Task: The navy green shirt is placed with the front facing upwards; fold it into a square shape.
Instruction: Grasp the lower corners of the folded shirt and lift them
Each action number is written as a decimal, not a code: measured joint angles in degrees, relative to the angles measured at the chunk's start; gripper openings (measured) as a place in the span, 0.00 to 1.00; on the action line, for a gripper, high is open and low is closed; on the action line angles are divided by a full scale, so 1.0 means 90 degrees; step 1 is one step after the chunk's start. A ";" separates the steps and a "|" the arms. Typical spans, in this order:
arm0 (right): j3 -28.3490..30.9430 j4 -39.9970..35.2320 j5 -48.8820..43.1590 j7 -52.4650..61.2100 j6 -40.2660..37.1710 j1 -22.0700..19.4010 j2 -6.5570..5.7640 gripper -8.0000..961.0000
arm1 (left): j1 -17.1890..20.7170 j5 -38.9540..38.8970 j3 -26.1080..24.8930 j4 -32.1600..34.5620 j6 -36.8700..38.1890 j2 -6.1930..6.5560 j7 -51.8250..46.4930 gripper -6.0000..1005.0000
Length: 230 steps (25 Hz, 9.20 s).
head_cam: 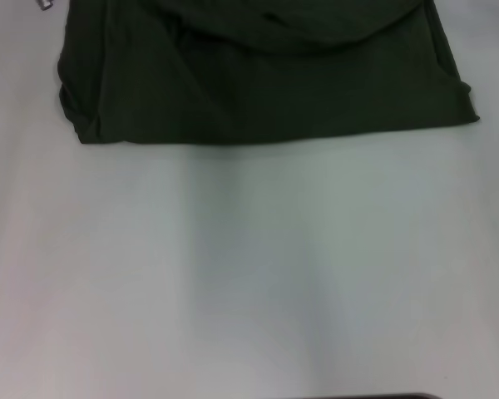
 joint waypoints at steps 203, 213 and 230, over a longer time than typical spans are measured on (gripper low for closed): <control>0.2315 0.0923 0.1088 0.0575 -0.2797 -0.1467 -0.0683 0.96 | 0.0917 0.0530 0.0575 0.0083 0.3158 0.0573 -0.0013 0.01; 0.2225 0.1399 0.1091 0.0378 -0.2270 -0.1322 -0.0604 0.96 | 0.0915 0.0527 0.0575 0.0083 0.3124 0.0574 -0.0013 0.01; 0.2117 0.1495 0.1059 0.0214 -0.2062 -0.1241 -0.0453 0.96 | 0.0907 0.0518 0.0575 0.0083 0.3104 0.0565 -0.0004 0.01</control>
